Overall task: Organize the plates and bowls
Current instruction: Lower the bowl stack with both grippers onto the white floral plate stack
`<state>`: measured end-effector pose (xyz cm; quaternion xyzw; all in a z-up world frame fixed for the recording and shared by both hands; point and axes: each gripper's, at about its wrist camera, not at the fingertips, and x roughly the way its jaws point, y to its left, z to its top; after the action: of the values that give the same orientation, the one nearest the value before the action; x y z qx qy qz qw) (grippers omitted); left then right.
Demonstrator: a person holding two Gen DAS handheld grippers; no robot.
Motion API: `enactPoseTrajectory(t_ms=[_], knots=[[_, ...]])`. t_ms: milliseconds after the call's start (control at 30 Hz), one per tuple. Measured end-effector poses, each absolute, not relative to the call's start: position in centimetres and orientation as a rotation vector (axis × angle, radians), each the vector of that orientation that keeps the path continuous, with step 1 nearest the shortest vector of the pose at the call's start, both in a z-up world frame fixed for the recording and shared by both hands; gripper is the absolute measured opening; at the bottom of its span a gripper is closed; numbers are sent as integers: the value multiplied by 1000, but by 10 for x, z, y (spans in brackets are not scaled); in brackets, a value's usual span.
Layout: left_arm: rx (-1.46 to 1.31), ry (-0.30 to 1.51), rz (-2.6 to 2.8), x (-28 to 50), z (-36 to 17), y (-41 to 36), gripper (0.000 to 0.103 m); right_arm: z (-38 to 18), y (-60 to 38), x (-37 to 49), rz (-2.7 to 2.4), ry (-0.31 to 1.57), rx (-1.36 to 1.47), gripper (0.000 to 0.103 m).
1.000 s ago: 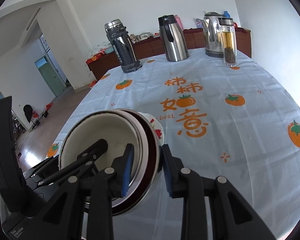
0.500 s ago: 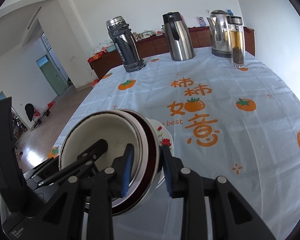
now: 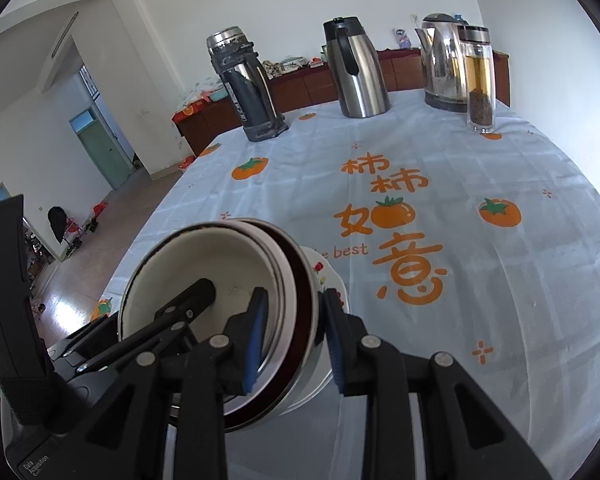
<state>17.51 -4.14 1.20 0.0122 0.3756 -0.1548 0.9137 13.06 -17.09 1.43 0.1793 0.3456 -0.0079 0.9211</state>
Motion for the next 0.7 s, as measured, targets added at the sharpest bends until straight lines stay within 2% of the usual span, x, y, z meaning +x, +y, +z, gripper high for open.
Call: enactPoseTrajectory(t_ms=[700], knots=[[30, 835, -311, 208, -9, -46, 37, -4, -175, 164, -23, 760, 382, 28]])
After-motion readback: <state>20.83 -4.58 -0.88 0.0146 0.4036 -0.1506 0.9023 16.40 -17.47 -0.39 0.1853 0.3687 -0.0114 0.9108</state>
